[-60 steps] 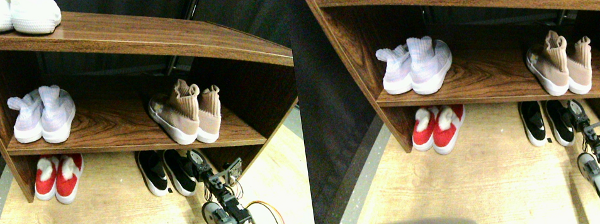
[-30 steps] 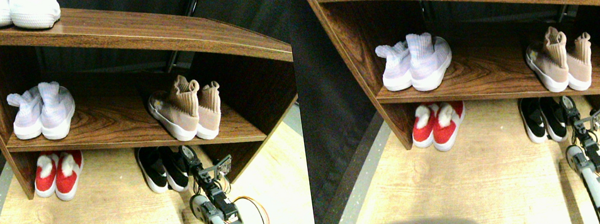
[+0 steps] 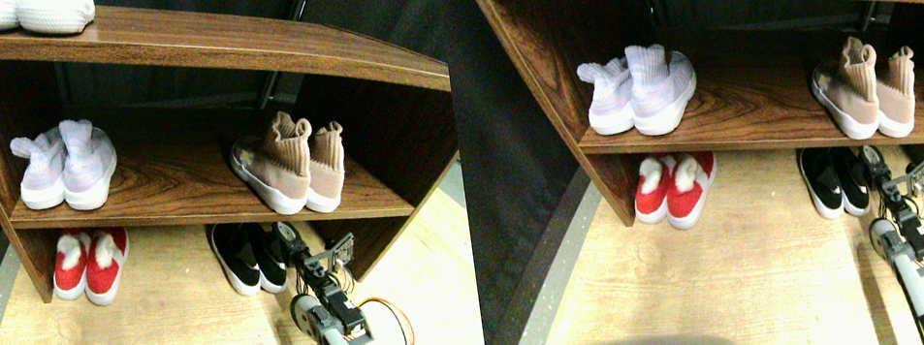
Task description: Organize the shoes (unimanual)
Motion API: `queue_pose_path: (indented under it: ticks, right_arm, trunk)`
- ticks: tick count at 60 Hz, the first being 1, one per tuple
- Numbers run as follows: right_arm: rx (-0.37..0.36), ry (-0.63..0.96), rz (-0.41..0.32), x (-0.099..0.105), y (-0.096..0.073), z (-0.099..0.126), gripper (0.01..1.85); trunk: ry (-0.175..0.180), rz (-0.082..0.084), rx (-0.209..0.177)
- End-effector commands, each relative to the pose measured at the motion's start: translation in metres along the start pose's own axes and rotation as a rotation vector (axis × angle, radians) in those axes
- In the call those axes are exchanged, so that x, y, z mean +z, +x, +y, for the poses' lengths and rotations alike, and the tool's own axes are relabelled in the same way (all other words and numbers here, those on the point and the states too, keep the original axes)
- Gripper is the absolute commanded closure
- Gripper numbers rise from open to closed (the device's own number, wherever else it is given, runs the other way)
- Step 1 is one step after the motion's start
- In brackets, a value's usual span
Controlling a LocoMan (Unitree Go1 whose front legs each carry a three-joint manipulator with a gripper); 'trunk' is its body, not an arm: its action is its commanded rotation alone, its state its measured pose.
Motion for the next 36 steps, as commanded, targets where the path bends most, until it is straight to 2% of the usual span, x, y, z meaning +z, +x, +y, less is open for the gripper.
queue_pose_path:
  ticks: [1, 10, 17, 27, 36]
  right_arm:
    - [-0.014, 0.014, 0.025, -0.007, -0.002, 0.000, 1.80]
    - [-0.018, 0.024, 0.034, -0.012, -0.002, 0.000, 1.80]
    - [-0.006, -0.014, 0.014, -0.010, -0.001, -0.001, 1.80]
    - [-0.001, -0.062, -0.011, 0.006, 0.004, -0.004, 1.80]
    - [0.000, -0.080, -0.054, 0.027, 0.000, 0.001, 1.80]
  trunk:
    - [-0.031, 0.025, 0.019]
    - [-0.033, 0.023, 0.022]
    - [-0.028, 0.018, 0.020]
    - [-0.016, 0.011, 0.008]
    - [0.000, 0.001, -0.015]
